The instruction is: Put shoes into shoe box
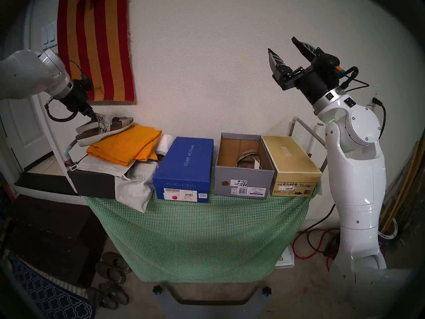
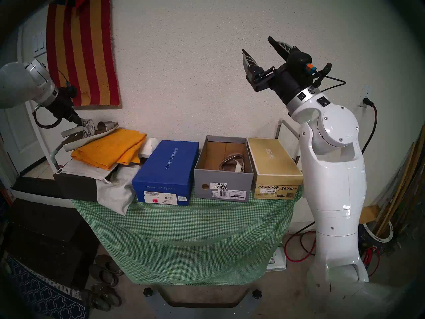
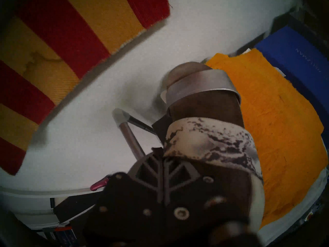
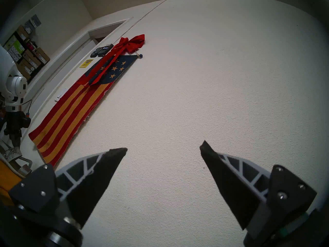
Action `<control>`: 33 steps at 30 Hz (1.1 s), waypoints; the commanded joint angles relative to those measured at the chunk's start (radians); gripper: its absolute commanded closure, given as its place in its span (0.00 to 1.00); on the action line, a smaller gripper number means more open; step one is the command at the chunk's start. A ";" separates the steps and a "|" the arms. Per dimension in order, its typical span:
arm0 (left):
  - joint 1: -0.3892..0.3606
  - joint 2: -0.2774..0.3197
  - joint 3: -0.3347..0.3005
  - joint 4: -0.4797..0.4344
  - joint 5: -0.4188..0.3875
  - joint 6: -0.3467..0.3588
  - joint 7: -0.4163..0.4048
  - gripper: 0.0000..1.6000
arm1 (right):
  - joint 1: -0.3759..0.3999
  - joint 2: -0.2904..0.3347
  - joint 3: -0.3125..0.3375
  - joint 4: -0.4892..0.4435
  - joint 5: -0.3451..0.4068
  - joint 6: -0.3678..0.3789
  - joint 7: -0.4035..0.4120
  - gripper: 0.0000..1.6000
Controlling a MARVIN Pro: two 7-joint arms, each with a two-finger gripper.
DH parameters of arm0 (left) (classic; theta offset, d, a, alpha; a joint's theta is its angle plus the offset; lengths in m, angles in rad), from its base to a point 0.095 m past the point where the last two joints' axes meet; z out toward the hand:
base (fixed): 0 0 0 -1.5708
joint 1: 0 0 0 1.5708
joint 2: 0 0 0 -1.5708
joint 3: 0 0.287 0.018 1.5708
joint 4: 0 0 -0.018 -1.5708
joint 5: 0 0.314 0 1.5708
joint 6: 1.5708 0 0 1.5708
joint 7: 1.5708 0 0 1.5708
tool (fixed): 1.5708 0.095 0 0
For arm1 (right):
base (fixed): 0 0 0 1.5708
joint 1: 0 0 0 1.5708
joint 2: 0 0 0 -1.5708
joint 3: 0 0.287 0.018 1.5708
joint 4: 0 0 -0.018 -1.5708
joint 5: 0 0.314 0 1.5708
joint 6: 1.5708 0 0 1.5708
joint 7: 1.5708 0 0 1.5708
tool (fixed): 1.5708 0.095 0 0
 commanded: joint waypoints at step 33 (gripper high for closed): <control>-0.333 0.048 -0.151 -0.513 0.034 0.188 0.478 1.00 | 0.002 0.002 -0.001 -0.001 -0.002 0.000 0.001 0.00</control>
